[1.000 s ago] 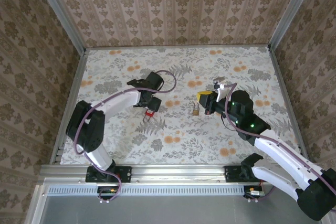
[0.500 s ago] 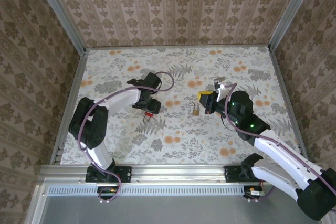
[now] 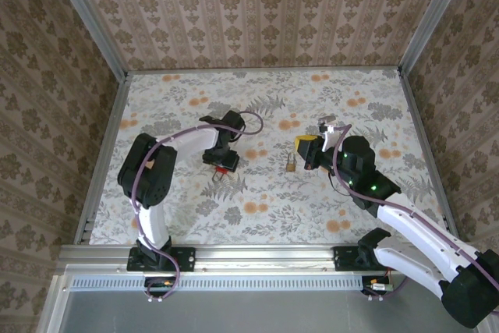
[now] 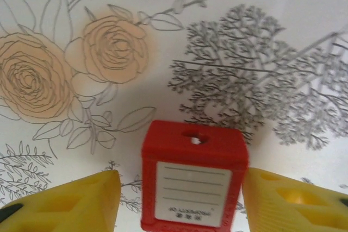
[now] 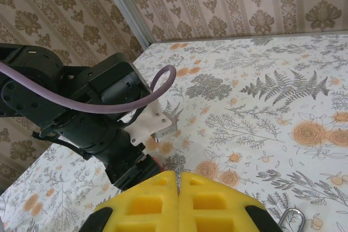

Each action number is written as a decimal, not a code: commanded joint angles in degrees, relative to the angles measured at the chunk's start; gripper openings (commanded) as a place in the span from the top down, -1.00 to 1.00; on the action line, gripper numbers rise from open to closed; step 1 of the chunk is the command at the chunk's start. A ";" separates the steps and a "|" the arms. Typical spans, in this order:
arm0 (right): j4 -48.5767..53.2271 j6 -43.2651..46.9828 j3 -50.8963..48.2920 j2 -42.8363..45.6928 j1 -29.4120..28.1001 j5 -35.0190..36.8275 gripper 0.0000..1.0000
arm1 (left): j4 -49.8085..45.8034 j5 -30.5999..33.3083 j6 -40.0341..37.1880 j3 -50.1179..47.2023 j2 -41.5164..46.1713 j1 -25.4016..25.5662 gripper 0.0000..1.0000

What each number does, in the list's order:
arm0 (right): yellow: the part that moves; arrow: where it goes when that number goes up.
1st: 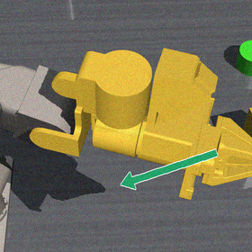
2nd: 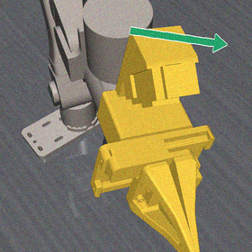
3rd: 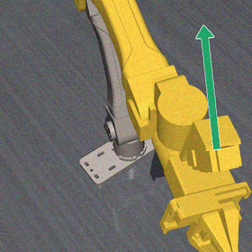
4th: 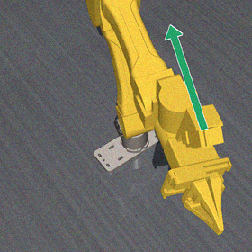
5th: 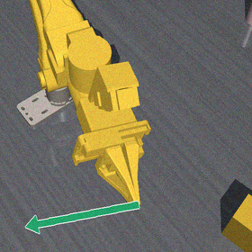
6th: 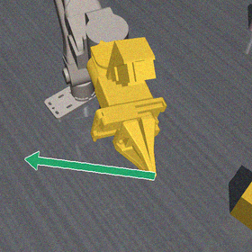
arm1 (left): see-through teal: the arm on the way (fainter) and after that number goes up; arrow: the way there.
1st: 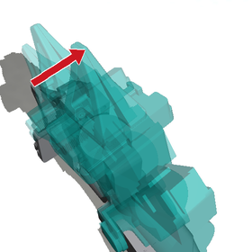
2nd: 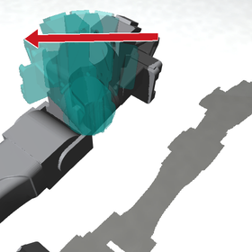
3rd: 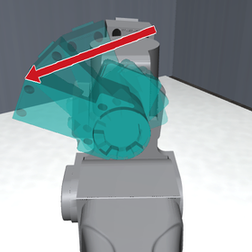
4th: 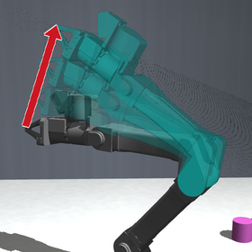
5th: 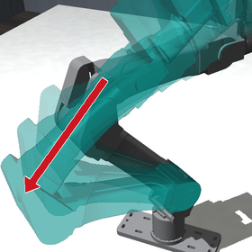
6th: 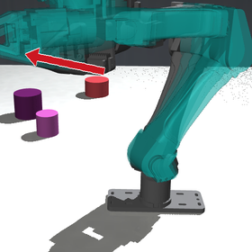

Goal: Unlock with the key

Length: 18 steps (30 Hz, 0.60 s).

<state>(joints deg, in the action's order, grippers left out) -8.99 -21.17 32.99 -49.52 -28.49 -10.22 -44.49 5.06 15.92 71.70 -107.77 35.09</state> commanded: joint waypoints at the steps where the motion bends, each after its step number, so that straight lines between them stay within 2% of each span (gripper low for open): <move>1: -1.39 0.13 -0.74 0.20 0.19 1.25 1.00 | 0.02 -0.90 0.78 -0.18 -0.30 -1.69 -0.16; 7: -1.72 0.41 -0.73 -0.32 0.19 1.34 1.00 | -3.03 -2.76 -0.68 0.73 -1.38 -1.44 -0.05; 14: -2.55 0.60 -1.22 -0.76 0.19 1.43 1.00 | -5.47 -2.66 -0.89 -0.25 -0.69 -0.82 -0.12; 18: -2.78 0.60 -1.26 -0.80 0.24 1.26 1.00 | -5.65 -3.22 -1.49 0.44 -2.47 -0.95 -0.06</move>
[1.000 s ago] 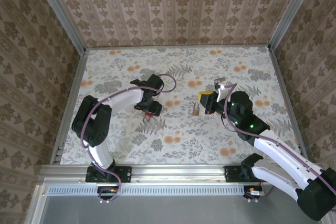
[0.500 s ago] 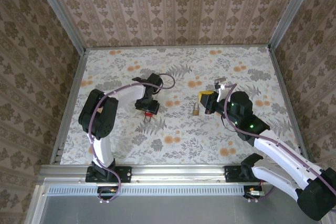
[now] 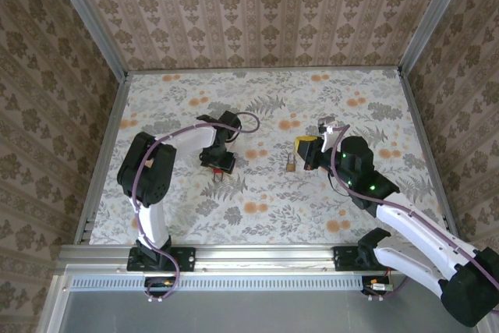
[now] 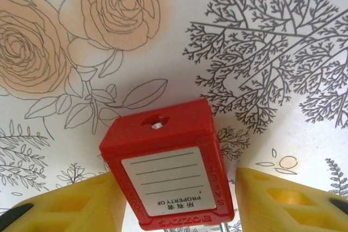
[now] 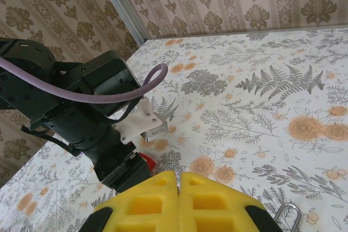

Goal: Unlock with the key

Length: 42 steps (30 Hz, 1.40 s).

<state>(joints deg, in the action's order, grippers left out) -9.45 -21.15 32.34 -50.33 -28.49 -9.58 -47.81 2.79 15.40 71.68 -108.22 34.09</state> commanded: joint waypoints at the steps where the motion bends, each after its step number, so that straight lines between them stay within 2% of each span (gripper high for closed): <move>1: -2.19 0.65 -0.67 0.12 0.21 0.62 1.00 | -2.07 -0.85 -1.14 0.61 -2.54 -0.06 -0.04; 5: -2.02 0.74 -1.05 0.69 0.20 0.71 1.00 | -0.25 -3.15 -0.46 0.48 -3.48 -1.80 0.07; 15: -1.81 0.78 -1.13 1.19 0.28 0.64 1.00 | -0.16 -1.91 -2.08 0.46 -2.31 -2.00 0.23; 24: -1.12 0.31 -0.60 0.93 0.19 0.53 1.00 | 3.00 -0.24 -5.05 0.20 3.23 0.59 0.23; 28: -0.47 -0.20 0.21 0.19 0.19 0.53 1.00 | 8.27 0.34 -5.63 -2.81 7.55 2.70 0.22; 35: 2.69 -1.16 2.83 -0.83 -0.15 1.95 1.00 | 18.92 5.69 -6.02 -8.99 16.10 7.46 0.22; 42: 5.26 -2.28 5.76 -1.65 -2.61 6.18 1.00 | 38.31 12.69 -10.06 -20.52 26.68 14.70 0.17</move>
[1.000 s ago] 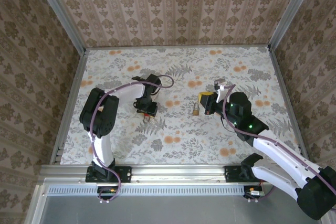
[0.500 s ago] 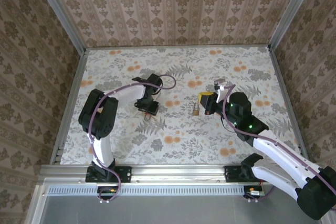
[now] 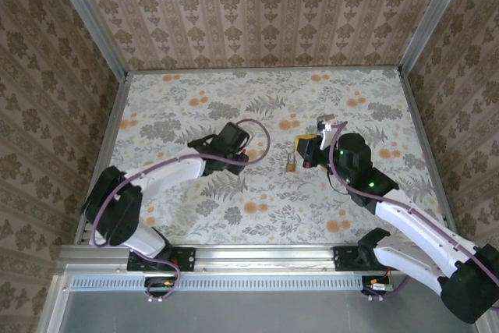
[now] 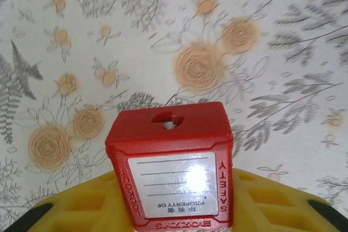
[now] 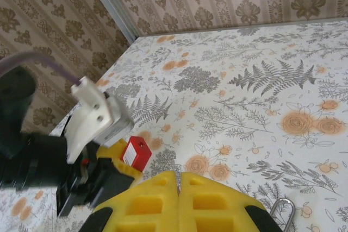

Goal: Unlock with the key

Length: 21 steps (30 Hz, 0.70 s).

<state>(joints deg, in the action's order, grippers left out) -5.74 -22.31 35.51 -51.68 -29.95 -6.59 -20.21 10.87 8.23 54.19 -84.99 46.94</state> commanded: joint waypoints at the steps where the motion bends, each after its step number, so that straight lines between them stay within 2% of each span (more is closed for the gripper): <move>1: 1.84 -1.08 3.17 -0.58 -1.76 3.77 1.00 | 13.15 5.92 -3.53 -4.49 4.57 2.75 0.18; 5: 3.89 0.06 6.03 -3.00 -3.97 6.17 1.00 | 19.67 9.51 -5.29 -8.49 7.61 4.10 0.21; 12: 3.54 -0.33 9.14 -4.22 -7.79 10.16 1.00 | 35.55 6.79 -7.70 -19.49 17.23 6.63 0.20; 16: 3.04 -0.11 10.96 -4.64 -10.93 12.75 1.00 | 37.78 5.63 -7.80 -21.75 20.26 8.34 0.18; 21: 1.43 0.38 12.10 -6.03 -13.98 14.90 1.00 | 37.47 7.43 -9.39 -21.26 21.75 12.00 0.17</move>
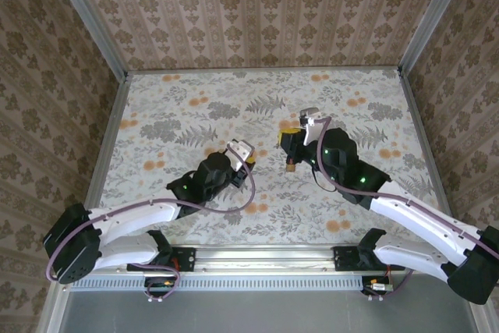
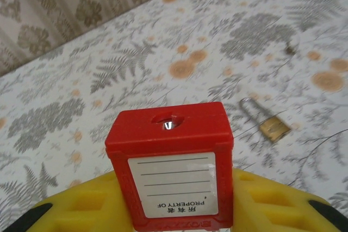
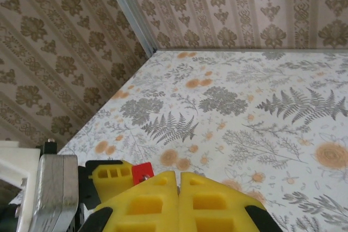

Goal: Unlock with the key

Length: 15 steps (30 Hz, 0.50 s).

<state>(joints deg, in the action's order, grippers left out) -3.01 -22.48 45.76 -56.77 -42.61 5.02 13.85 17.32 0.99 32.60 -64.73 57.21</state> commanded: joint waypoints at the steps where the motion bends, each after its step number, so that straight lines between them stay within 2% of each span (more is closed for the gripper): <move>1: -1.52 0.70 2.09 -1.06 -1.71 3.50 1.00 | 3.31 1.03 -2.60 0.65 1.74 2.38 0.18; 7: -1.78 2.71 3.71 -0.30 -5.02 4.29 1.00 | 5.11 2.61 -4.48 0.48 3.98 6.47 0.18; 15: -1.89 0.33 2.80 2.14 -7.26 8.06 1.00 | 9.74 6.59 -7.70 -0.52 4.04 9.94 0.18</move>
<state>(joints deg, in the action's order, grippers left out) -3.53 -21.19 47.72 -56.53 -49.10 9.34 18.92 20.95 -4.21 32.51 -61.65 66.02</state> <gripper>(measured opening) 0.053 0.408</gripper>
